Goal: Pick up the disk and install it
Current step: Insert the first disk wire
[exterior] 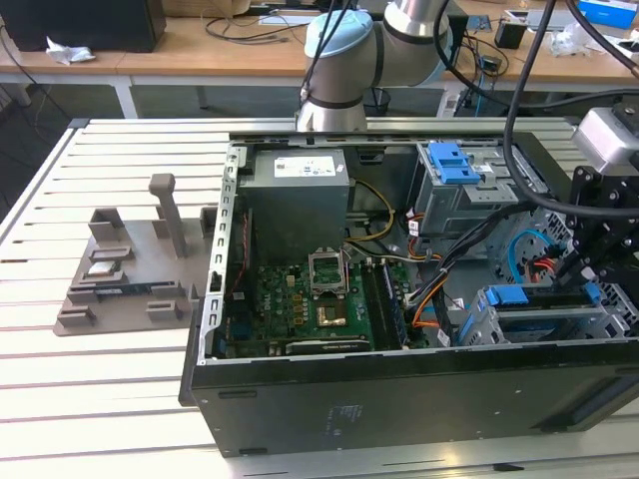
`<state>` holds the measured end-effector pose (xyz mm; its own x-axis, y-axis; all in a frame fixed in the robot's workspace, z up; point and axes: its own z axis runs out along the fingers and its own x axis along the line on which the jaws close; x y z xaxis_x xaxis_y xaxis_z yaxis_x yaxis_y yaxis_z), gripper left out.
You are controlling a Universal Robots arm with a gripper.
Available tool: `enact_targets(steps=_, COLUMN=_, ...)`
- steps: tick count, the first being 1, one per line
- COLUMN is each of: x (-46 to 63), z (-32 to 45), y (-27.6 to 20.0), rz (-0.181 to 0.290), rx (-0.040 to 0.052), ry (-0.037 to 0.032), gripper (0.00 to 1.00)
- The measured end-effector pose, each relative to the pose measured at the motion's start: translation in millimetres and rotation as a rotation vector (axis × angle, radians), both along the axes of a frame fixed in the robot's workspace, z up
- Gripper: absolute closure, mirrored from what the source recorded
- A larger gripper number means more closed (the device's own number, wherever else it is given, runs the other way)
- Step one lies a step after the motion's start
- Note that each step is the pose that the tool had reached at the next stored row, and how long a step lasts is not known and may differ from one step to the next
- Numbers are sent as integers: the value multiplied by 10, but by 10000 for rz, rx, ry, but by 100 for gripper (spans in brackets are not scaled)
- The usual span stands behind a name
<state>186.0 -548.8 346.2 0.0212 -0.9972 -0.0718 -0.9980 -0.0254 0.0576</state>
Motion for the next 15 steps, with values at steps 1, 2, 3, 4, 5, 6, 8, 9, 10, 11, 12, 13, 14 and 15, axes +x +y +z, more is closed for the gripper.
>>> enact_targets(steps=1, x=0, z=-2, y=-5, rz=0, rx=-2, ry=0, gripper=84)
enact_targets(steps=2, x=0, z=-3, y=-9, rz=0, rx=-4, ry=-1, gripper=84)
enact_targets(steps=3, x=0, z=-7, y=-13, rz=0, rx=-2, ry=0, gripper=84)
enact_targets(steps=4, x=0, z=-11, y=-15, rz=0, rx=1, ry=1, gripper=84)
enact_targets(steps=5, x=0, z=-12, y=-18, rz=0, rx=-2, ry=0, gripper=84)
enact_targets(steps=6, x=0, z=-13, y=-19, rz=0, rx=-3, ry=0, gripper=84)
enact_targets(steps=8, x=0, z=-17, y=-20, rz=0, rx=-6, ry=0, gripper=84)
enact_targets(steps=9, x=0, z=-24, y=-20, rz=0, rx=-4, ry=0, gripper=84)
enact_targets(steps=10, x=0, z=-28, y=-20, rz=0, rx=-4, ry=1, gripper=84)
enact_targets(steps=11, x=0, z=-32, y=-20, rz=0, rx=-6, ry=2, gripper=84)
enact_targets(steps=12, x=0, z=-38, y=-19, rz=1, rx=0, ry=1, gripper=84)
enact_targets(steps=13, x=0, z=-45, y=-20, rz=0, rx=6, ry=3, gripper=84)
enact_targets(steps=14, x=0, z=-46, y=-20, rz=0, rx=-1, ry=3, gripper=84)
enact_targets(steps=15, x=0, z=-47, y=-20, rz=0, rx=-2, ry=3, gripper=84)
